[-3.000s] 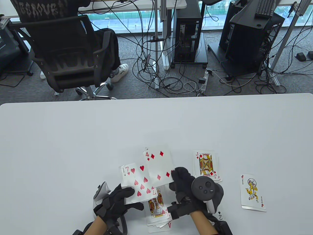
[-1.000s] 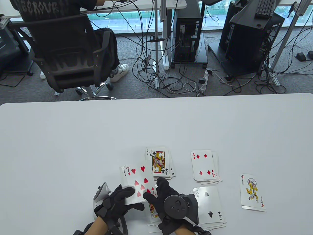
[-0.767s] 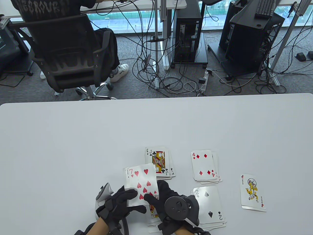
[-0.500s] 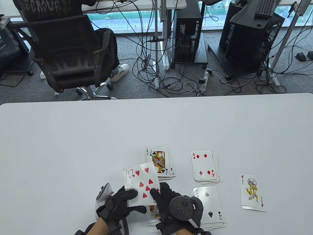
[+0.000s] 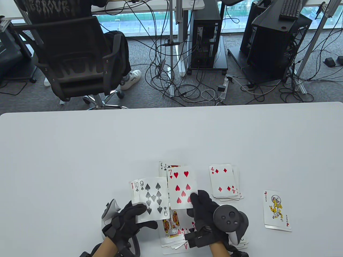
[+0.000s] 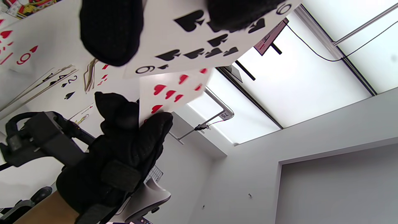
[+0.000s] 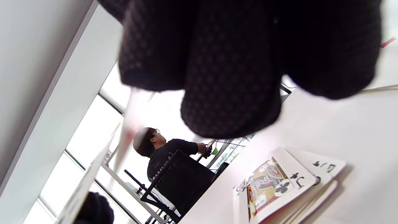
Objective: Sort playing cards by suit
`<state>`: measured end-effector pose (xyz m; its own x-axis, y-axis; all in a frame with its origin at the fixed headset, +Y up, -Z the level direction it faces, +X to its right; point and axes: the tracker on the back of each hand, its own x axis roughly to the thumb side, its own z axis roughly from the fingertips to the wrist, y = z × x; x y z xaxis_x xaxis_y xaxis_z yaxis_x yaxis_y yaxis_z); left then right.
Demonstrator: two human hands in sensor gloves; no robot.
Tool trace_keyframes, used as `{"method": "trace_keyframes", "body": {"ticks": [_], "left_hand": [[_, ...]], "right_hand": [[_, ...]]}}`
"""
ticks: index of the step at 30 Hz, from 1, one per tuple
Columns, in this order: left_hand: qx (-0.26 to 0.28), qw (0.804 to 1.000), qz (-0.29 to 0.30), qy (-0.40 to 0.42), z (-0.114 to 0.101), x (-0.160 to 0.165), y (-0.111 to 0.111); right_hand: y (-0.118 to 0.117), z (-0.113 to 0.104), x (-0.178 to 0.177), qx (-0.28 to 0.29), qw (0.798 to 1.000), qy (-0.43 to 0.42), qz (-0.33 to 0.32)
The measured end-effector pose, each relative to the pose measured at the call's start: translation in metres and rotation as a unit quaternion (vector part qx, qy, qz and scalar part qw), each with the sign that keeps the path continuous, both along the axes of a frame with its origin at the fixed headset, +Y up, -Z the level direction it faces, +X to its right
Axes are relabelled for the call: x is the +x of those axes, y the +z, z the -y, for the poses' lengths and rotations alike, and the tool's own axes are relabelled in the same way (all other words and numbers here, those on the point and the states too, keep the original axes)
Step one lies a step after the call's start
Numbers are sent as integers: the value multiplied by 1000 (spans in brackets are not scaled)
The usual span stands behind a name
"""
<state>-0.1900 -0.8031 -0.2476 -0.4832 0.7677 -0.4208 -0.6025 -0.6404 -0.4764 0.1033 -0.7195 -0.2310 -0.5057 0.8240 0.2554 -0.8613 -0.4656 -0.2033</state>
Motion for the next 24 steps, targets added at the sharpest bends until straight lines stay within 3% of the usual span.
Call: {"method": "trace_keyframes", "body": {"ticks": [4,9,12,15,24], "left_hand": [[9,1000,-12,15,-5,-2,-1],[13,1000,-13,19,-6,-3,0],[10,1000,-16,16,-7,-3,0],[9,1000,-16,14,-7,-3,0],[4,1000,-15,7,-7,-2,1]], "right_hand": [[-1,0,-2,-21,999,-9,-31],[-4,23,-24,-186,970,111,-106],[-2,38,-40,-257,936,214,-108],[0,46,-54,-304,876,356,-117],[4,50,-75,-296,808,500,-95]]}}
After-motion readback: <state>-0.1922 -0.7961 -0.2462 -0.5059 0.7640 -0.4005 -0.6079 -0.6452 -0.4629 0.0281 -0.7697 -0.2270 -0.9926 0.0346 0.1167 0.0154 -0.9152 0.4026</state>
